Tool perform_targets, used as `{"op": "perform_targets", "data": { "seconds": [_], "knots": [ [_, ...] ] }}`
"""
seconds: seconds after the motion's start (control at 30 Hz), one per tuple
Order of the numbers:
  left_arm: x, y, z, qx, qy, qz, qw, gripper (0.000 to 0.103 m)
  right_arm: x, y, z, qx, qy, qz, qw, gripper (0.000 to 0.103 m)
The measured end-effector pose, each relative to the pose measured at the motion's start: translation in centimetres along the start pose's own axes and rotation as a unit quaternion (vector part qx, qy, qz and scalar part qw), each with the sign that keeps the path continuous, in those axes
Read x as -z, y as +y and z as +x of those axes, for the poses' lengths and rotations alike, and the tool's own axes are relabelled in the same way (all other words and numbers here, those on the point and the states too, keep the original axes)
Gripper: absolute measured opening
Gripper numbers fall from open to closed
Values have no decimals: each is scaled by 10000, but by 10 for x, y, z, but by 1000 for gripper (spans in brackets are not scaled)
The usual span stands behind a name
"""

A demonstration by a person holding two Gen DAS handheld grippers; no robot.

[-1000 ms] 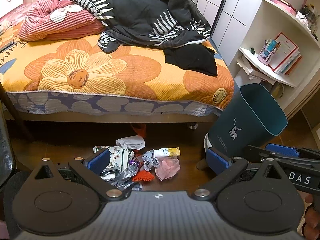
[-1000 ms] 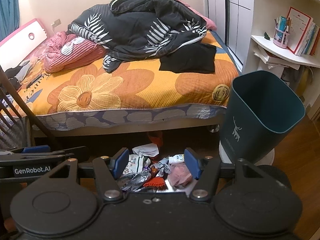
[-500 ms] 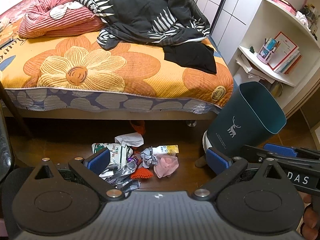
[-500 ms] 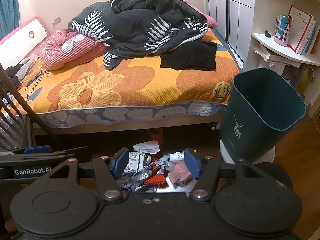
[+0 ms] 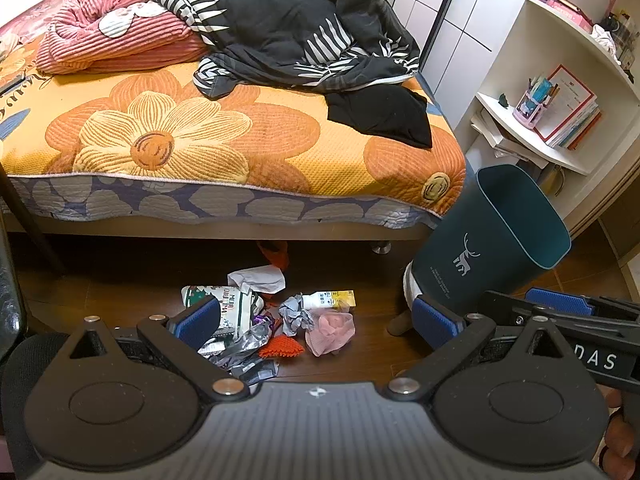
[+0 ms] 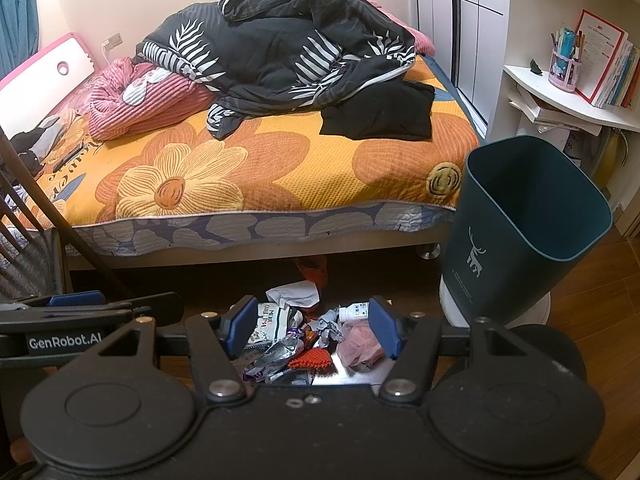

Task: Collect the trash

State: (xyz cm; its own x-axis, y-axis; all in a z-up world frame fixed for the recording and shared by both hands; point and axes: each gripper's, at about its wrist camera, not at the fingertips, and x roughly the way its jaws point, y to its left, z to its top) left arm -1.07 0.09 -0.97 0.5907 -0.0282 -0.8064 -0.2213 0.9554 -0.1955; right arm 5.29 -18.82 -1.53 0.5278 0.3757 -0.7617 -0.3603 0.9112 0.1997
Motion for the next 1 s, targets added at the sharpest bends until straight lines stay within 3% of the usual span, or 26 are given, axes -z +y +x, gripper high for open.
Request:
{"op": "perform_targets", "data": {
  "seconds": [0.7, 1.0],
  "knots": [
    [1, 1, 2, 23, 26, -38, 10000, 102, 3, 1, 3, -1, 31, -9, 10000, 61],
    [-4, 10, 19, 147, 201, -186, 9995, 102, -3, -2, 19, 42, 239, -5, 9997, 61]
  ]
}}
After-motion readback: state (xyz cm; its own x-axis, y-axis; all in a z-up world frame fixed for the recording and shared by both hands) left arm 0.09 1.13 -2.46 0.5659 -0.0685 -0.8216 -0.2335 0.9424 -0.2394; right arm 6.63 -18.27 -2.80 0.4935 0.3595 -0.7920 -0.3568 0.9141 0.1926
